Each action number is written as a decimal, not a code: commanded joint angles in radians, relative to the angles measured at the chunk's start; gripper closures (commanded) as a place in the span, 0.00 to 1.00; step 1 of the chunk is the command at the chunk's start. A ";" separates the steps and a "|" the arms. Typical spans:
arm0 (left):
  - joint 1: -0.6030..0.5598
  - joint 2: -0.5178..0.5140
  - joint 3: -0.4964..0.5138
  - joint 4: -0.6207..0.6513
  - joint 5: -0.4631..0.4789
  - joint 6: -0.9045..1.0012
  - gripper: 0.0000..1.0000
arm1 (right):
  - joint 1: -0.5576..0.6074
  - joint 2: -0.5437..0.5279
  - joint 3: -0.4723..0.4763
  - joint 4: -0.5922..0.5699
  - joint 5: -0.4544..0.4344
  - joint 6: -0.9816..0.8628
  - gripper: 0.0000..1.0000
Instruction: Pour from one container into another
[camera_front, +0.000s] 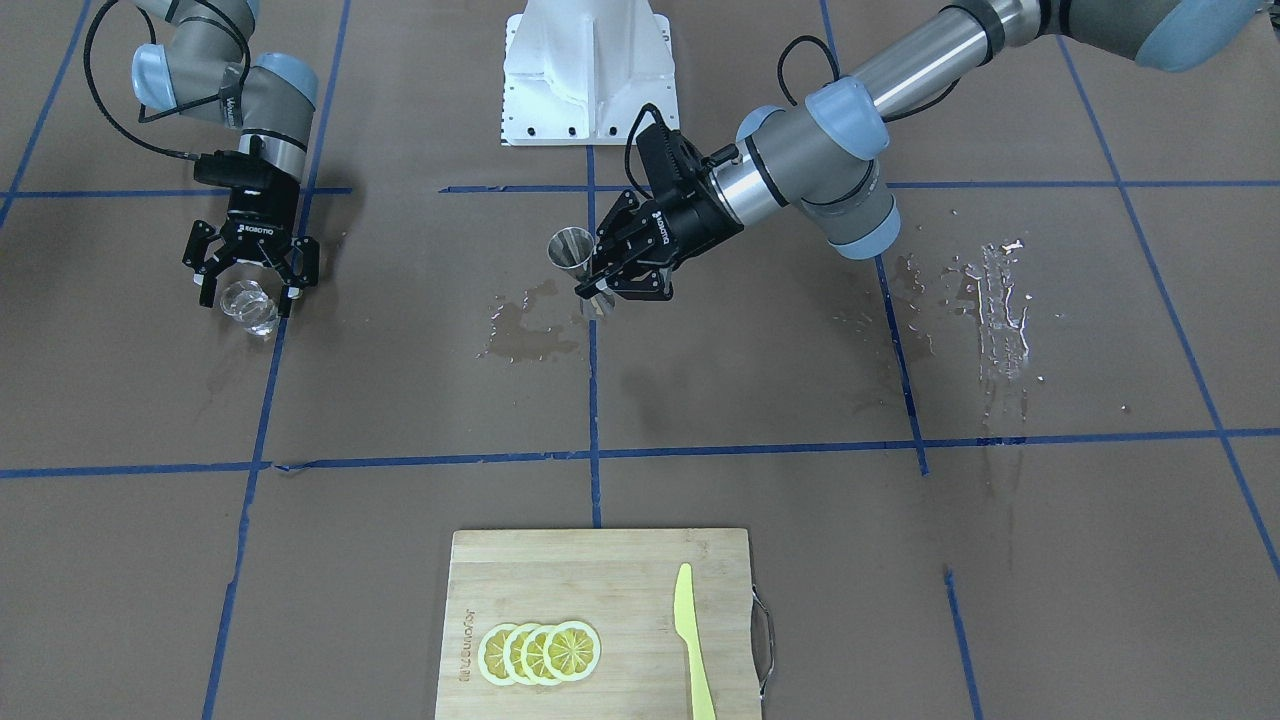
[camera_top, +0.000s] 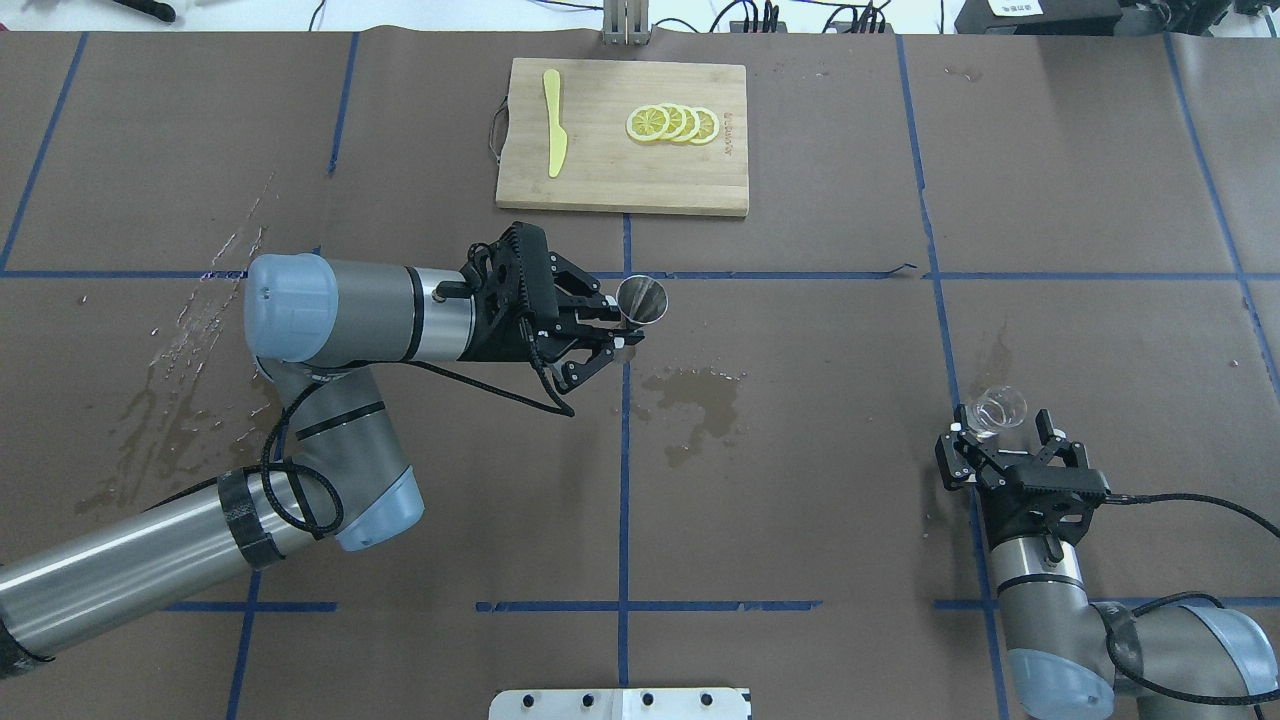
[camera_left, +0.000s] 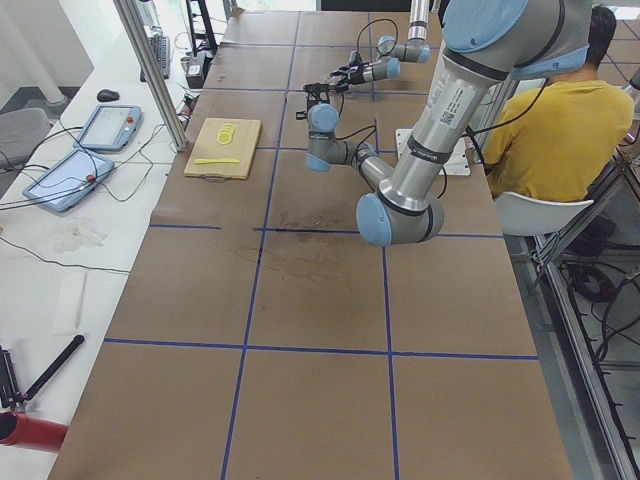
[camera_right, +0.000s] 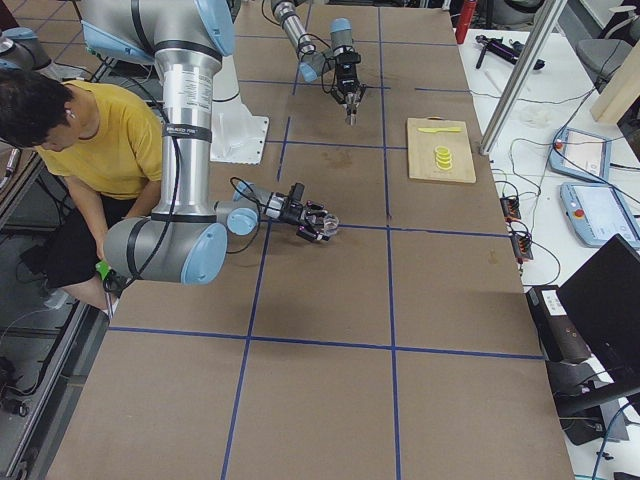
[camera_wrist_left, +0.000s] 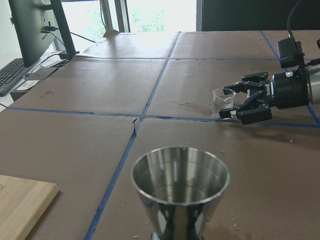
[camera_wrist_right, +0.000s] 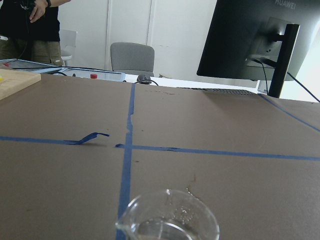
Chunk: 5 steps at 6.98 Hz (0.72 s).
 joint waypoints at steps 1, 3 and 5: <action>0.000 0.000 0.001 -0.002 0.000 0.000 1.00 | -0.004 0.007 -0.004 0.000 -0.002 0.000 0.38; 0.000 0.000 0.001 -0.018 0.000 0.000 1.00 | -0.005 0.009 -0.001 0.002 -0.001 0.009 0.79; 0.000 0.008 0.001 -0.028 0.000 0.000 1.00 | -0.004 0.010 0.007 0.003 -0.001 0.009 1.00</action>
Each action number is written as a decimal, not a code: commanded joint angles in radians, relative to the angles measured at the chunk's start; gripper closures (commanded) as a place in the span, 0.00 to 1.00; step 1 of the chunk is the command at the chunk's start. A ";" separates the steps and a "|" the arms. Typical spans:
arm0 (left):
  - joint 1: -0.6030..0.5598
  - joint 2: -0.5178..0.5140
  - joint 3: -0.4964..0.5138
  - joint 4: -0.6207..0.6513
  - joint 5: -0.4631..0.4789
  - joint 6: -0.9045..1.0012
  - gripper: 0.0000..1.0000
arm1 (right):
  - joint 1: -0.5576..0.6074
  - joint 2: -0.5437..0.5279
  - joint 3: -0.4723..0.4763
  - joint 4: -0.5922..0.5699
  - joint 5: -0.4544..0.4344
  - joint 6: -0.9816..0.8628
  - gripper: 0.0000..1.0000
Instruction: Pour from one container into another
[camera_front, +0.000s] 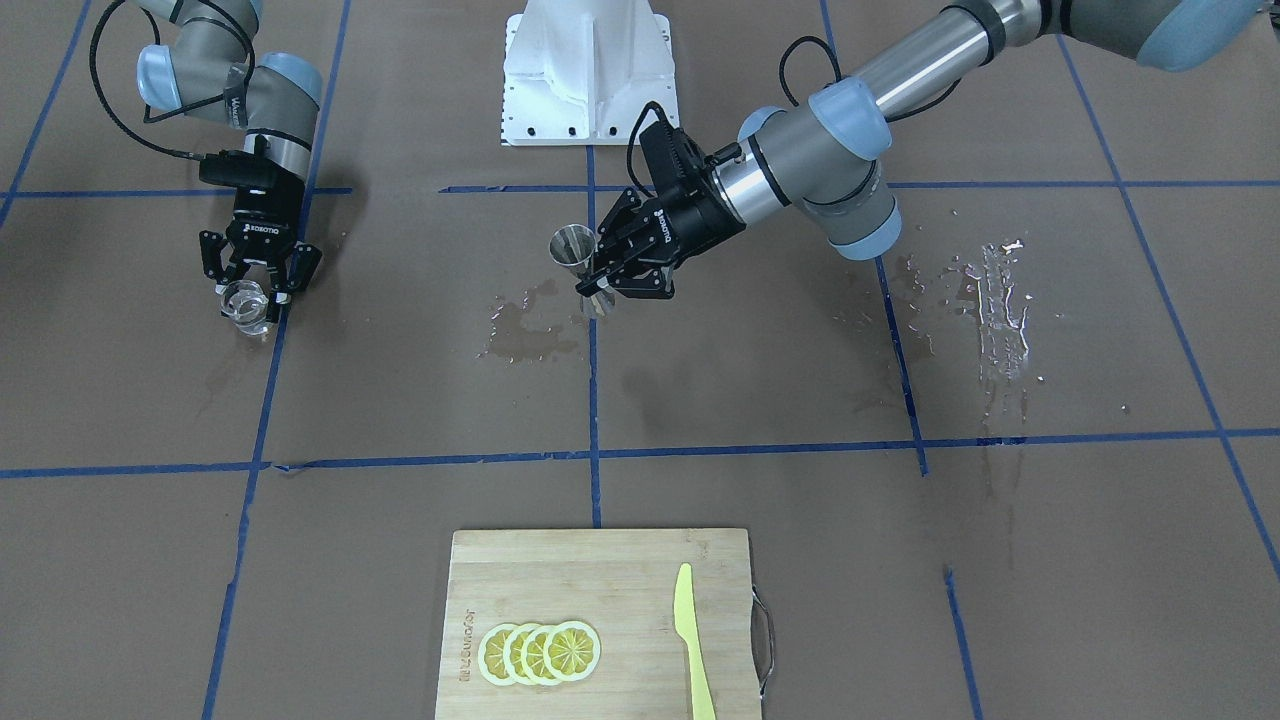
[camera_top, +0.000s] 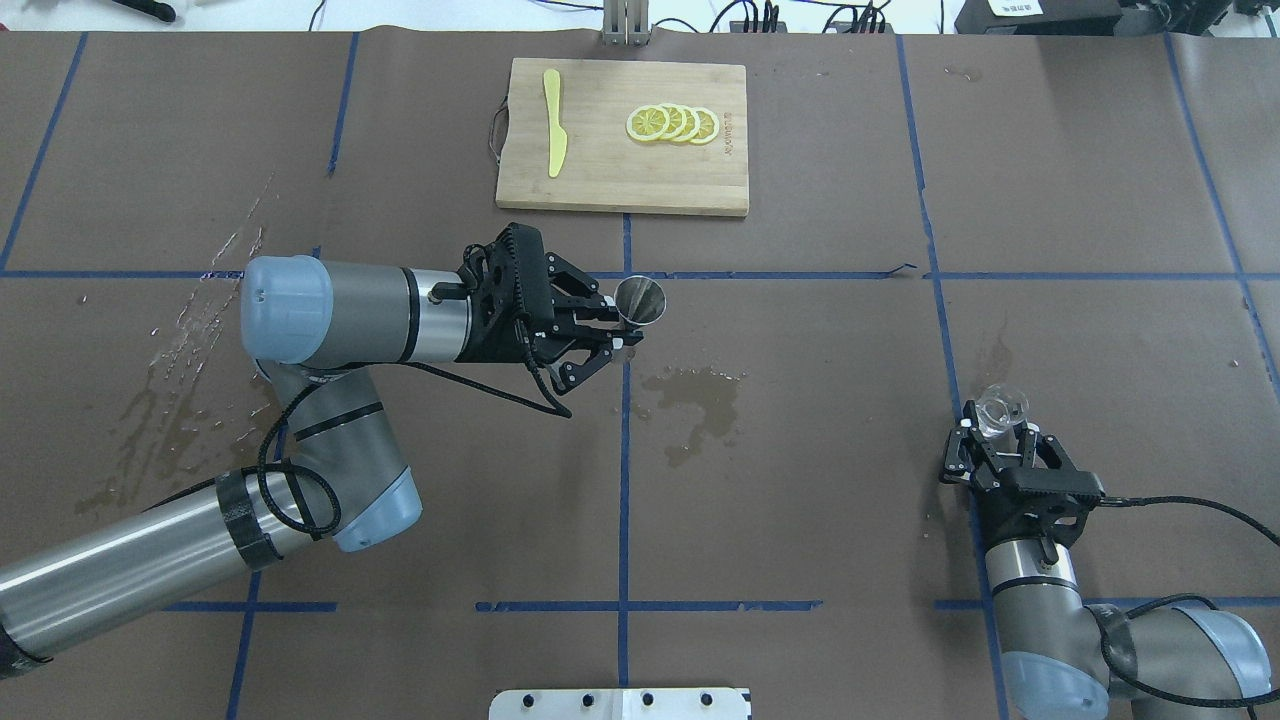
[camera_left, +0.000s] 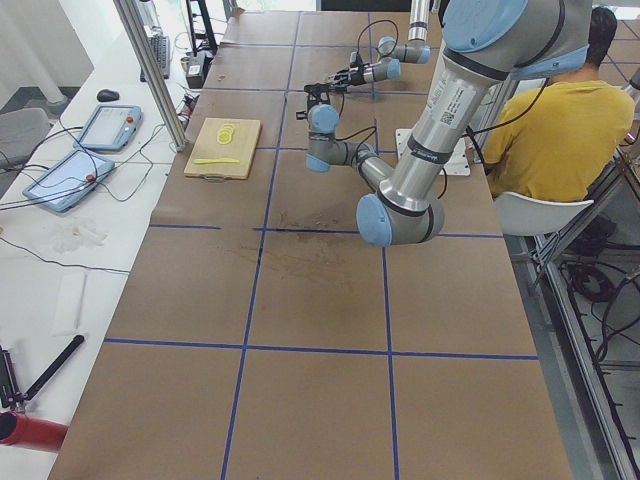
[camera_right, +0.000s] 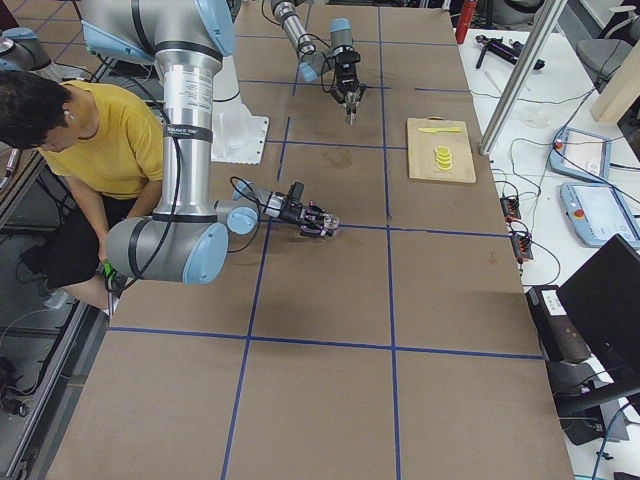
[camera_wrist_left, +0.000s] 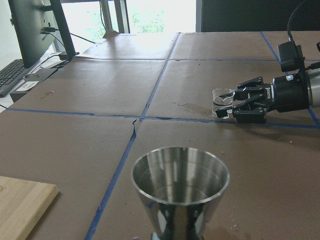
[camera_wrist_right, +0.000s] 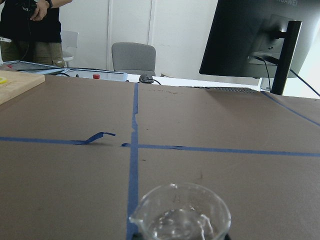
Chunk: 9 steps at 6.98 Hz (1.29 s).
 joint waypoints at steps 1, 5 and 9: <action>0.000 0.002 0.000 -0.005 0.000 0.000 1.00 | 0.003 0.003 0.012 0.002 0.000 0.002 1.00; 0.000 0.004 0.000 -0.003 0.002 0.002 1.00 | 0.074 0.033 0.117 0.001 -0.006 -0.086 1.00; 0.000 0.005 0.000 -0.005 0.000 0.002 1.00 | 0.168 0.102 0.144 0.080 0.047 -0.398 1.00</action>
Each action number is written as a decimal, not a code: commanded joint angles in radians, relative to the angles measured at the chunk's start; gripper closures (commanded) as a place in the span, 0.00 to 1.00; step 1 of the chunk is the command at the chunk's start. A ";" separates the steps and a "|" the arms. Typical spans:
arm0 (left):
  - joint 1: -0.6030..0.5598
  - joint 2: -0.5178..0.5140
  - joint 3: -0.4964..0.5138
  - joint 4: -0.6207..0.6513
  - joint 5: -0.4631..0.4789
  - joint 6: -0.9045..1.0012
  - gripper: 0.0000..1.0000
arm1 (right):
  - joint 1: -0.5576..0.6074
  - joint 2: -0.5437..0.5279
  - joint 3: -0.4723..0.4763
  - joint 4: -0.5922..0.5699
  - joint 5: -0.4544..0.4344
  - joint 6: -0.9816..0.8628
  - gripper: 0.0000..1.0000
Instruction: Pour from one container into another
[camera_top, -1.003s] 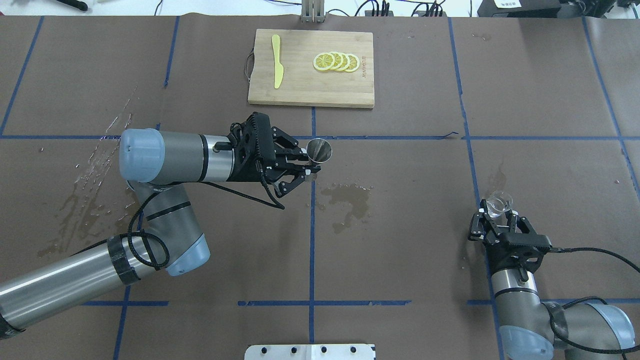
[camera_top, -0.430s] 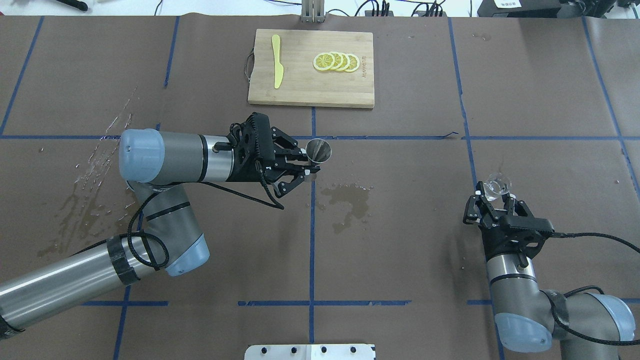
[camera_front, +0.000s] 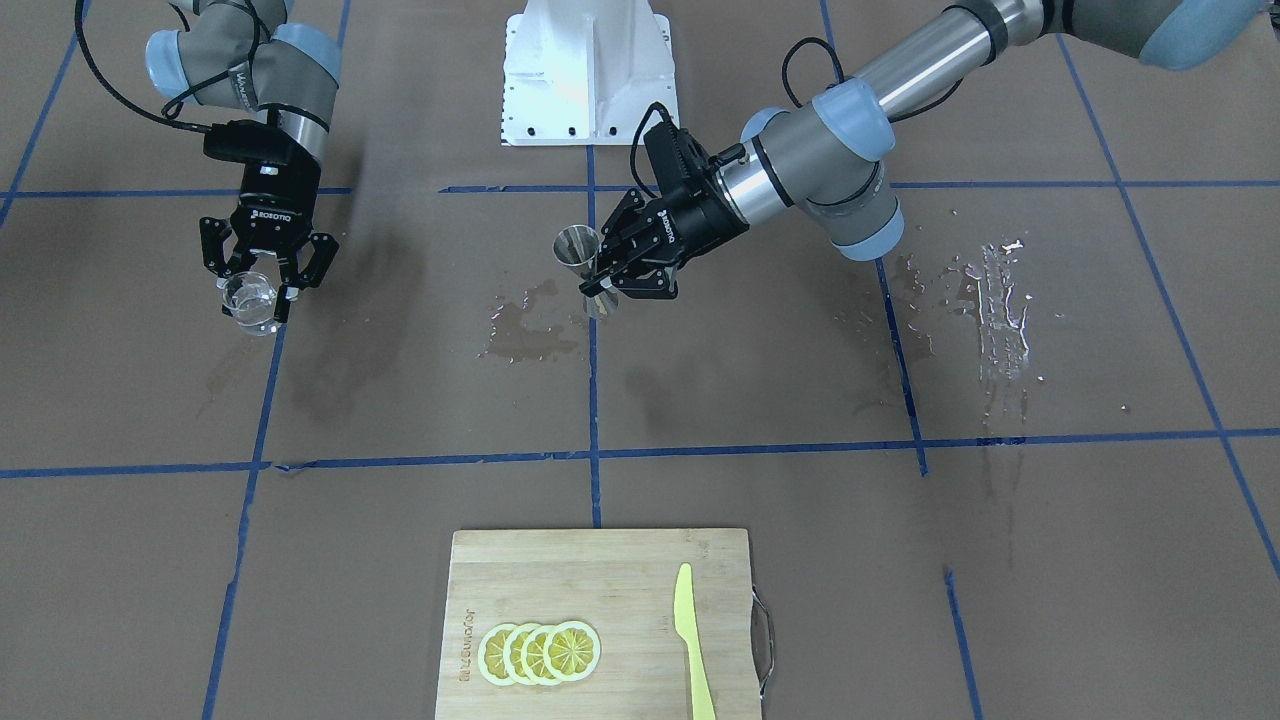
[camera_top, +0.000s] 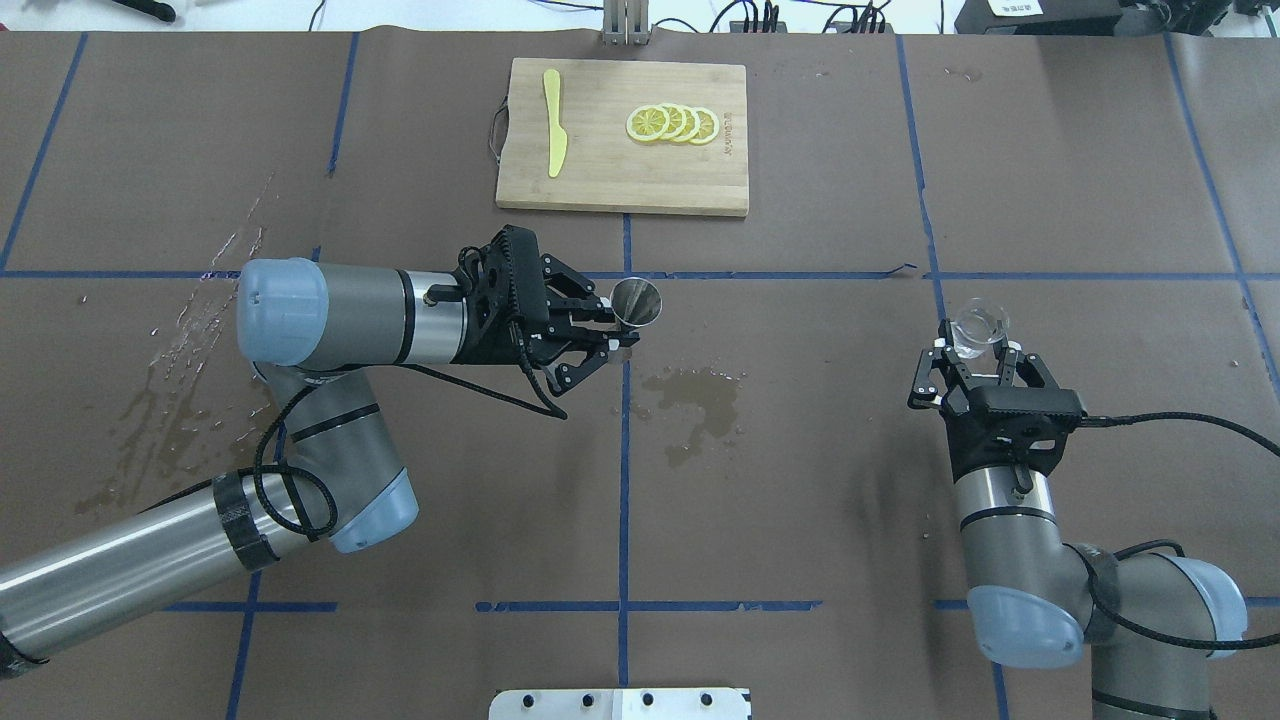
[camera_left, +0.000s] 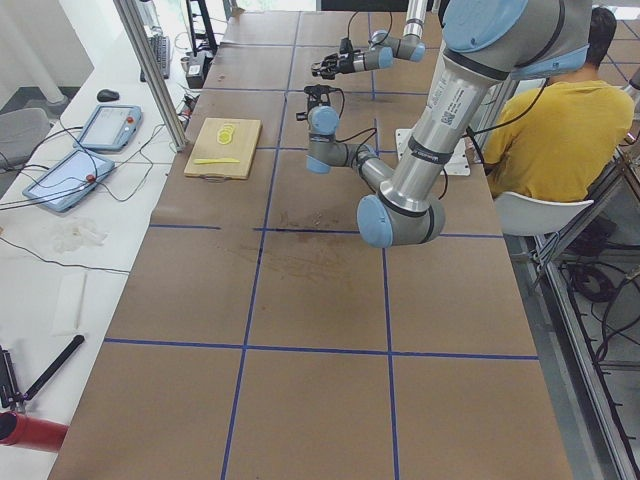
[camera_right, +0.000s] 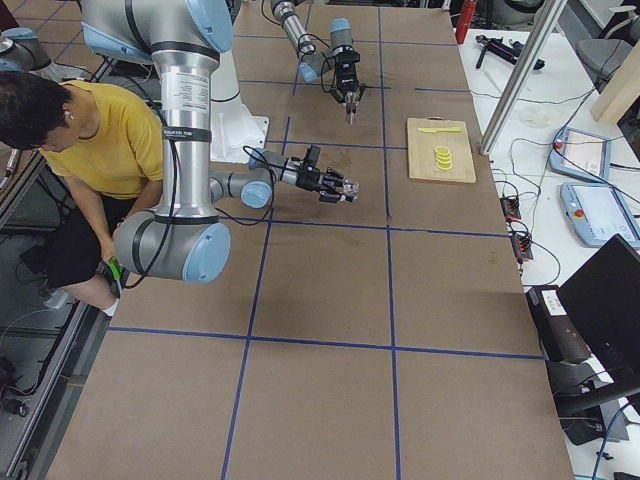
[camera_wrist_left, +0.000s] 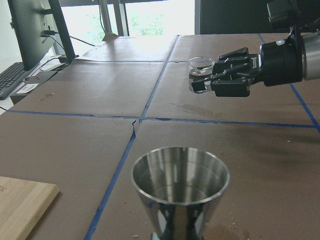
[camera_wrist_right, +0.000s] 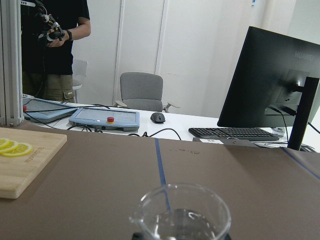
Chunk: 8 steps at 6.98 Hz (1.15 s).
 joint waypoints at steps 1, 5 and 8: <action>0.000 0.000 0.001 0.001 0.001 0.000 1.00 | 0.056 0.032 0.001 0.110 0.074 -0.184 1.00; 0.002 0.008 0.002 0.001 -0.001 0.000 1.00 | 0.082 0.180 0.025 0.132 0.120 -0.426 1.00; 0.002 0.011 0.002 0.001 -0.001 0.002 1.00 | 0.067 0.263 0.043 0.117 0.119 -0.576 1.00</action>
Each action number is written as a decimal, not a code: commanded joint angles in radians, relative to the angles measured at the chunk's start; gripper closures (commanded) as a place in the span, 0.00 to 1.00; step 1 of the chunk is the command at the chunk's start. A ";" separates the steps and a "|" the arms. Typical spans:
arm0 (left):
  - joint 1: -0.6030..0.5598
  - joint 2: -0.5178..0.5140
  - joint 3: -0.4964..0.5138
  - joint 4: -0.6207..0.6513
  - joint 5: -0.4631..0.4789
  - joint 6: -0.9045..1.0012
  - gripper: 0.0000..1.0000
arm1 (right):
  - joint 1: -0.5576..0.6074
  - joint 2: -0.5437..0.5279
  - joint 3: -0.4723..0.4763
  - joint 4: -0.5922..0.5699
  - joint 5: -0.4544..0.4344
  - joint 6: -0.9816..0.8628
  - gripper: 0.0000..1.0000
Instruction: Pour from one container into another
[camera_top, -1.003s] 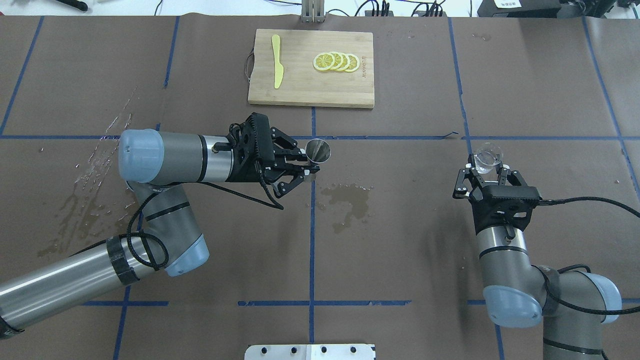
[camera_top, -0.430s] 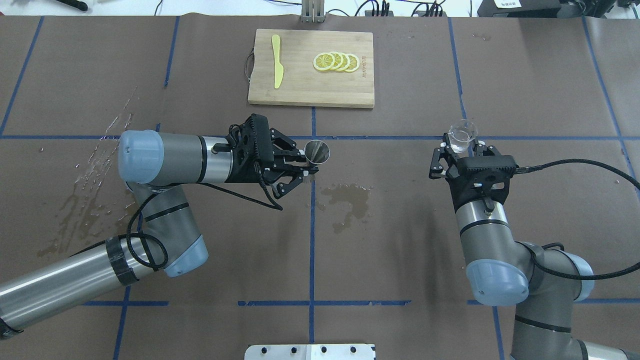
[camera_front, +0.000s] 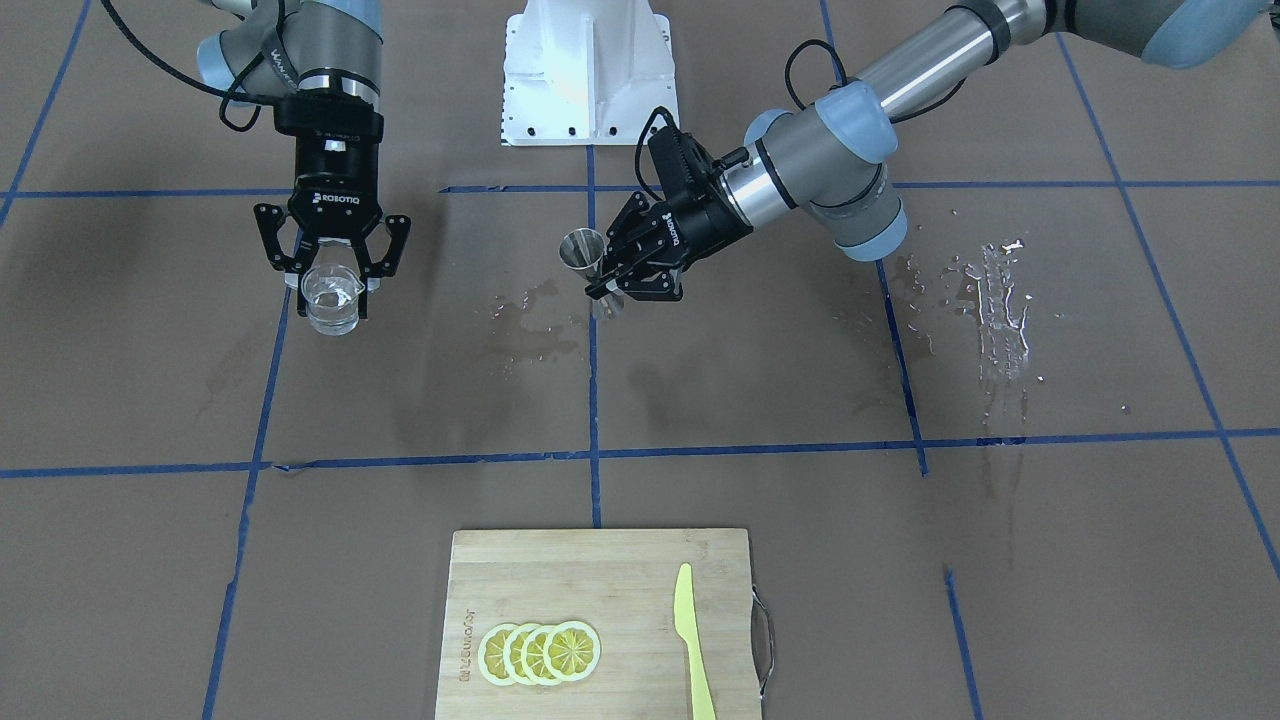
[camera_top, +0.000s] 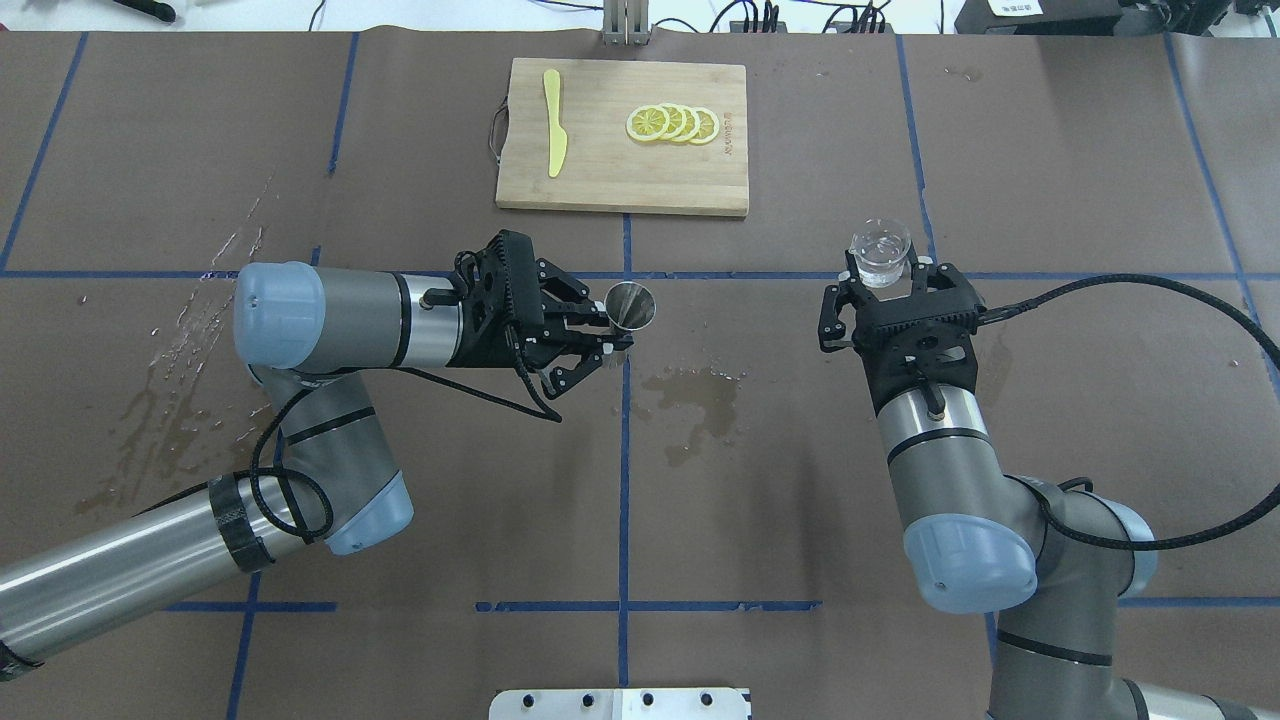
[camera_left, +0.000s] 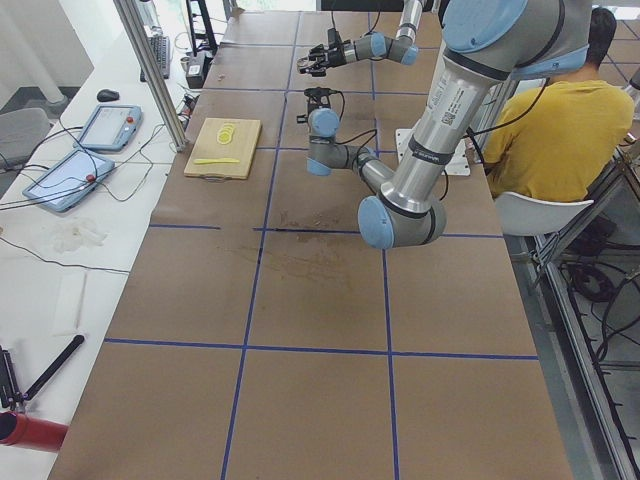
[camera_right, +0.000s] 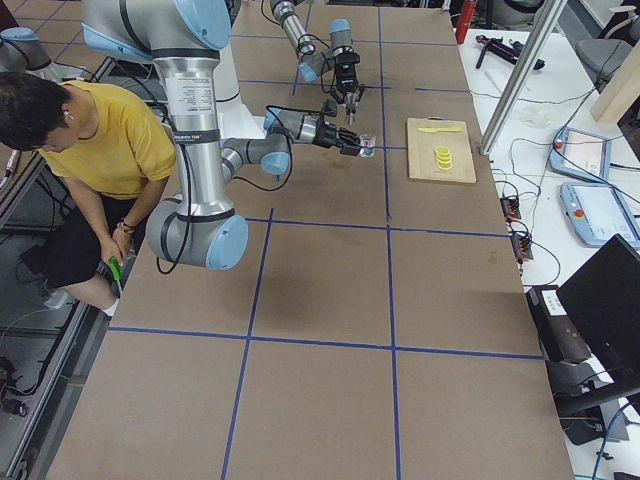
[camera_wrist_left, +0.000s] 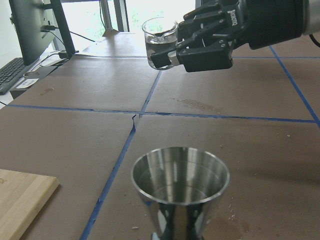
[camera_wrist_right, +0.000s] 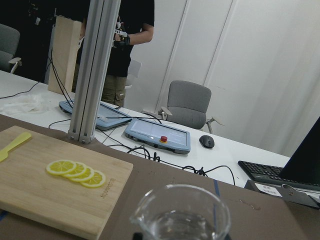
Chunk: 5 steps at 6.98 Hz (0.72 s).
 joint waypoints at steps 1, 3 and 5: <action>0.000 0.001 0.000 0.001 0.002 0.000 1.00 | -0.019 0.077 0.000 -0.042 -0.001 -0.033 1.00; 0.000 0.001 0.000 0.001 0.002 -0.001 1.00 | -0.044 0.160 0.003 -0.177 -0.004 -0.038 1.00; 0.002 0.001 0.000 0.002 0.003 -0.001 1.00 | -0.057 0.221 0.006 -0.305 -0.004 -0.052 1.00</action>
